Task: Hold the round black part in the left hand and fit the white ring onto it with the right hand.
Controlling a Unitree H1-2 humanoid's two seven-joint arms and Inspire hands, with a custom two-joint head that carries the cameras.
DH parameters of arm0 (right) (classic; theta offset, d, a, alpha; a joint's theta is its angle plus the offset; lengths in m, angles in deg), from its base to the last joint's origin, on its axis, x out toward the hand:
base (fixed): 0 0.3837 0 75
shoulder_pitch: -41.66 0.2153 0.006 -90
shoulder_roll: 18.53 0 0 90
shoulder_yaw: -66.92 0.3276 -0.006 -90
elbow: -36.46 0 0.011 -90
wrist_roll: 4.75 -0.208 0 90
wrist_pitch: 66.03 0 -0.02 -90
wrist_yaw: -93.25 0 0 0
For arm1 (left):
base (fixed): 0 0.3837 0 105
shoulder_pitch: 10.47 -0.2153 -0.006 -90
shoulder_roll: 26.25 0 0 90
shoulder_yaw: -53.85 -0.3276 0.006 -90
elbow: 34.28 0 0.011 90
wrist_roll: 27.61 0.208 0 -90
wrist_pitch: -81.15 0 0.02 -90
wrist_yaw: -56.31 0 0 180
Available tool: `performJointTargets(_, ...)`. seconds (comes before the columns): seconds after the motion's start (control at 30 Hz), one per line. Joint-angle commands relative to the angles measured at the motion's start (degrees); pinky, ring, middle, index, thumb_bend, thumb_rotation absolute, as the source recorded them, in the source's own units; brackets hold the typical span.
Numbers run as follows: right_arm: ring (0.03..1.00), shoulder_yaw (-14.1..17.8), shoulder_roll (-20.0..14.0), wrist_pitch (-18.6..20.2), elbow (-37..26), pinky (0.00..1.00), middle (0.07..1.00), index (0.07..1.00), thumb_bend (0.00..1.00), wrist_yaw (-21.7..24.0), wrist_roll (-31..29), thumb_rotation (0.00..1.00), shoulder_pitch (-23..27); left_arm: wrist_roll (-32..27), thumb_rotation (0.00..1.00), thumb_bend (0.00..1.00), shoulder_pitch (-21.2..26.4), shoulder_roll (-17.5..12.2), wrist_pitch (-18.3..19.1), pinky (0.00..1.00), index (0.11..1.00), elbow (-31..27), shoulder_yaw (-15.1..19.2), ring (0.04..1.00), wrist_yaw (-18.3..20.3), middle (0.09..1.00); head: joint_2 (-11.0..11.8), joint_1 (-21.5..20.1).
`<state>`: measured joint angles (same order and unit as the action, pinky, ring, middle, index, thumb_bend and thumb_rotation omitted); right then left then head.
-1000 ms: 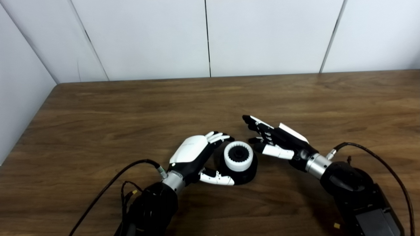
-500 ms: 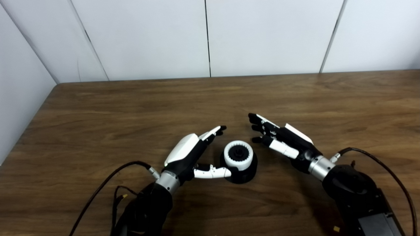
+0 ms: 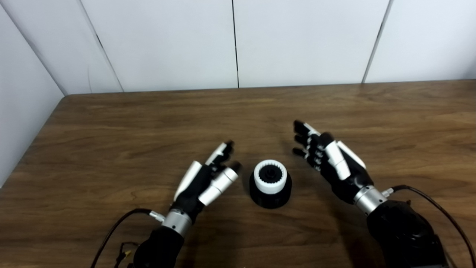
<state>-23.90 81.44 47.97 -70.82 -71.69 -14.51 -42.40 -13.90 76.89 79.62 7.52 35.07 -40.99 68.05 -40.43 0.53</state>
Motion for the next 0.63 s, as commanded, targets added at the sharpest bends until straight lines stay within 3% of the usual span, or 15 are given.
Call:
performJointTargets(0.0, 1.0, 0.95, 2.2, -0.31, -3.53, 1.0, 0.994, 0.954, 0.65, -2.3, -1.6, 1.0, 0.31, -2.5, 1.0, 0.65, 0.27, 3.2, -4.17, 0.97, 0.98, -2.01, 1.54, 0.967, -4.61, 0.972, 0.08, -0.03)
performJointTargets(0.1, 1.0, 1.61, 4.15, -1.11, -4.6, 1.0, 0.999, 0.958, 0.57, -4.25, -2.13, 1.0, -0.78, -6.33, 0.94, 0.57, -0.99, 6.88, -5.83, 0.98, 0.958, -2.52, 4.39, 0.945, -8.5, 0.95, -0.25, -0.25)
performJointTargets(0.17, 1.0, 1.8, 5.03, -1.89, -5.11, 1.0, 0.998, 0.958, 0.55, -5.38, -1.97, 1.0, -1.51, -7.93, 0.98, 0.55, -1.75, 7.84, -6.32, 0.99, 0.967, -2.9, 5.48, 0.948, -9.59, 0.958, 0.03, -0.04)
performJointTargets(0.4, 0.997, 2.24, 7.41, -4.68, -5.43, 1.0, 0.999, 0.97, 0.49, -8.69, -1.62, 1.0, -3.85, -11.15, 1.0, 0.55, -4.05, 8.39, -9.5, 1.0, 0.992, -2.9, 7.43, 0.98, -12.44, 0.985, -0.22, 0.72)
performJointTargets(0.6, 0.979, 3.23, 8.62, -6.38, -4.85, 1.0, 0.987, 0.95, 0.47, -10.39, -1.99, 1.0, -4.69, -12.69, 1.0, 0.53, -5.6, 7.76, -10.09, 1.0, 0.999, -3.45, 7.74, 0.998, -13.43, 0.999, -0.16, 0.32)
